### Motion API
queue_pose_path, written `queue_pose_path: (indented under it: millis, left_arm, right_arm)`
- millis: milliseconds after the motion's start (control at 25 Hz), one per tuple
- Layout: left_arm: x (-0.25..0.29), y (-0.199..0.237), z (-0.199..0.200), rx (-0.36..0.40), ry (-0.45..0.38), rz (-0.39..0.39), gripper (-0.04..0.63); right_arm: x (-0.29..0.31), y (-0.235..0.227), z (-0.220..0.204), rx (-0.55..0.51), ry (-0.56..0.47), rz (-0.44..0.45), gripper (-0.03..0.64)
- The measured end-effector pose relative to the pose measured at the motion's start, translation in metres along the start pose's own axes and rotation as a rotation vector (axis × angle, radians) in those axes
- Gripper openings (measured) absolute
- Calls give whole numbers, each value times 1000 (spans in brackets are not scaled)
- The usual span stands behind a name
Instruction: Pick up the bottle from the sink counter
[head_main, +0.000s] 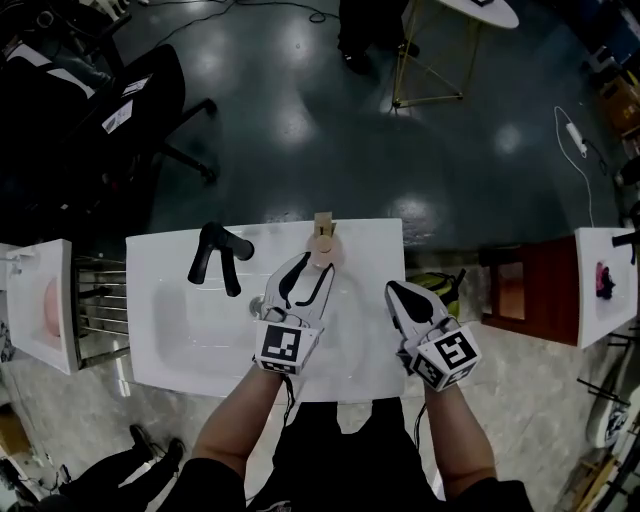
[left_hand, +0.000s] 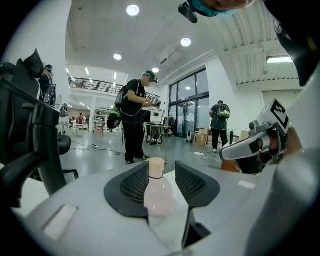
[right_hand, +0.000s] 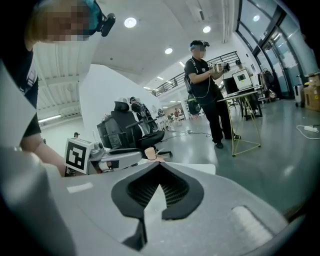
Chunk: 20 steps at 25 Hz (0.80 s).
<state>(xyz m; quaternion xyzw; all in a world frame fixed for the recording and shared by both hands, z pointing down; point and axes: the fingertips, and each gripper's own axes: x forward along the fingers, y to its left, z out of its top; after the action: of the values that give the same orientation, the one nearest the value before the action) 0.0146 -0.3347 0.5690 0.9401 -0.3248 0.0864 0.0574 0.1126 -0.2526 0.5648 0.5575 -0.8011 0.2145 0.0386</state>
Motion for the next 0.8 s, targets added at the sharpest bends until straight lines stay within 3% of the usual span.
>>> queue_pose_path:
  millis: [440, 800]
  left_arm:
    - [29, 5, -11, 48, -17, -43, 184]
    - [43, 4, -11, 38, -45, -60, 179]
  right_arm:
    - [4, -14, -11, 42, 1, -34, 0]
    - [-1, -24, -22, 41, 37, -72, 0]
